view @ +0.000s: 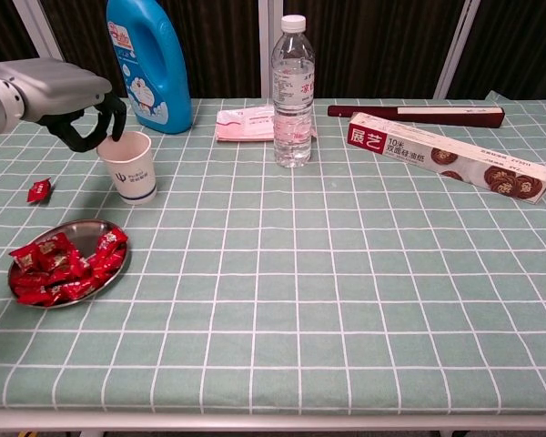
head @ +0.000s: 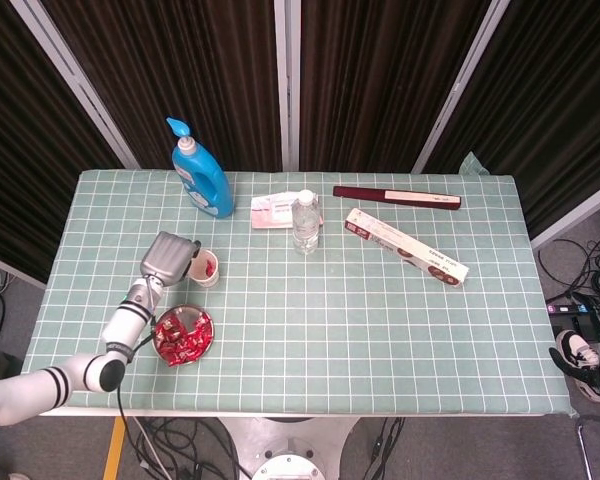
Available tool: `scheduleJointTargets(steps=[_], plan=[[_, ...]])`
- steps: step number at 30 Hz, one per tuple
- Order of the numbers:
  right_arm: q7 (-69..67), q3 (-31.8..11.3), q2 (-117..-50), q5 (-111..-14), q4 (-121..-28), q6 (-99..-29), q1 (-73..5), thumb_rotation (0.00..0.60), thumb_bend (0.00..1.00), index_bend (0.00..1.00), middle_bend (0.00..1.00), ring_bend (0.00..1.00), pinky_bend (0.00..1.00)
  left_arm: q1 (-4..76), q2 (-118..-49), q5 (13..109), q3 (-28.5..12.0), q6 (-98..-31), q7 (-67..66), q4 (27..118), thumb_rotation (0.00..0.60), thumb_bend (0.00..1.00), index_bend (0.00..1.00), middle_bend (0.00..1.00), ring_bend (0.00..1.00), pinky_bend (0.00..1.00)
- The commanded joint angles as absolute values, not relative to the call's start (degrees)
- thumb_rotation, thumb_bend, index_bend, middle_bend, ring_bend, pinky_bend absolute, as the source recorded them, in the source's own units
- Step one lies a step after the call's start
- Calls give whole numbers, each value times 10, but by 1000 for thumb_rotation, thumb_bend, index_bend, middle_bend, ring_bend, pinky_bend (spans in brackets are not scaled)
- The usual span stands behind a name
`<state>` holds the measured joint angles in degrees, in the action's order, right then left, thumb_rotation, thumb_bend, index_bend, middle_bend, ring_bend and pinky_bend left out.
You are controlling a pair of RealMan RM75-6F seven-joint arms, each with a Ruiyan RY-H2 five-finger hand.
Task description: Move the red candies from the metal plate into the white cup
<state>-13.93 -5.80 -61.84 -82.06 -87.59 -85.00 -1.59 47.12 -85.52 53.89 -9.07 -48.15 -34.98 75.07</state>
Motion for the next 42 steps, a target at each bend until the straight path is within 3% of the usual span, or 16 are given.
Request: scheduleJointTargets(steps=[1, 7, 14, 23, 42], plan=[[-139, -58, -619, -821, -876, -850, -16, 600, 132, 137, 181, 89, 383, 472, -854, 538, -87, -490, -354, 759, 600, 563, 452, 549, 919, 1000], [-143, -59, -618, -824, -875, -851, -17, 600, 132, 137, 182, 89, 385, 450, -831, 546, -83, -540, -344, 807, 600, 520, 387, 445, 900, 1000], [-142, -58, -618, -831, -876, -850, -20, 600, 132, 137, 181, 89, 386, 382, -799, 581, -68, -617, -266, 841, 600, 366, 375, 427, 890, 1000], [-140, -57, -616, -838, -881, -857, -20, 600, 132, 137, 183, 96, 397, 375, -833, 561, -56, -537, -204, 733, 600, 239, 388, 451, 888, 1000], [-139, -57, -613, -832, -885, -859, -16, 600, 132, 137, 185, 96, 406, 399, -911, 527, -69, -467, -234, 593, 600, 237, 405, 447, 890, 1000]])
